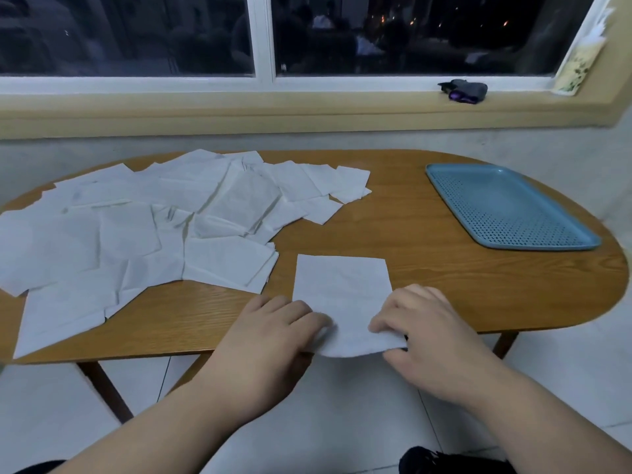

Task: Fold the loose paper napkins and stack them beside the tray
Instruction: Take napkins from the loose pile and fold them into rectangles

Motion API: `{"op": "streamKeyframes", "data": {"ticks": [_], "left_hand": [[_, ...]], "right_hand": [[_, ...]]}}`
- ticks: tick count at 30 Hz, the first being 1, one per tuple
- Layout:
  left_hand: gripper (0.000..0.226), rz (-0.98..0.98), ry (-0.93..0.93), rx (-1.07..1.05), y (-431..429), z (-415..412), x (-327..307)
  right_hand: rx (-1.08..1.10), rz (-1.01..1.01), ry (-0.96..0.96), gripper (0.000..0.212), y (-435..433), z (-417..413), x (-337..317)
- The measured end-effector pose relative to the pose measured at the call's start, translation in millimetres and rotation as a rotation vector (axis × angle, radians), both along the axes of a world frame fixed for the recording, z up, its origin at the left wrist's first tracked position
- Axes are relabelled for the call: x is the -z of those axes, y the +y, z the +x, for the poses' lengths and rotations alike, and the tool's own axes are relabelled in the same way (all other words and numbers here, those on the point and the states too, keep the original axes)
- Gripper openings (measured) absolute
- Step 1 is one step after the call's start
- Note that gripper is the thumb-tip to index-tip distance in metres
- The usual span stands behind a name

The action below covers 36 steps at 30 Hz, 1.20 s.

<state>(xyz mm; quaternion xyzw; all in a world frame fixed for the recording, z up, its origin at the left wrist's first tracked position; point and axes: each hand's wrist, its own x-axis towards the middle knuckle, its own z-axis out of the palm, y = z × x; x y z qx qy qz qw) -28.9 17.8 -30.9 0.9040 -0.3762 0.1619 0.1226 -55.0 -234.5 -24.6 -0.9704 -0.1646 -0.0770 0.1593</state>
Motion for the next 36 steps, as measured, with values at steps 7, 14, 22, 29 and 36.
{"op": "streamKeyframes", "data": {"ticks": [7, 14, 22, 29, 36], "left_hand": [[0.008, -0.265, 0.244, -0.07, 2, -2, -21], [0.024, -0.698, 0.451, -0.284, -9, 13, -36], [0.015, -1.177, 0.552, -0.241, -15, 36, -70], [0.013, -0.992, 0.596, -0.393, -13, 54, -53], [0.02, -0.703, 0.462, -0.335, 1, 55, -35]], "right_hand": [[0.076, 0.35, 0.033, 0.015, 9, 0, -20], [0.186, 0.737, 0.109, 0.013, 12, 27, -44], [0.205, 1.2, 0.166, 0.016, 27, 51, -65], [0.281, 1.01, 0.148, 0.008, 25, 73, -62], [0.257, 0.683, 0.089, 0.013, 10, 77, -45]]}}
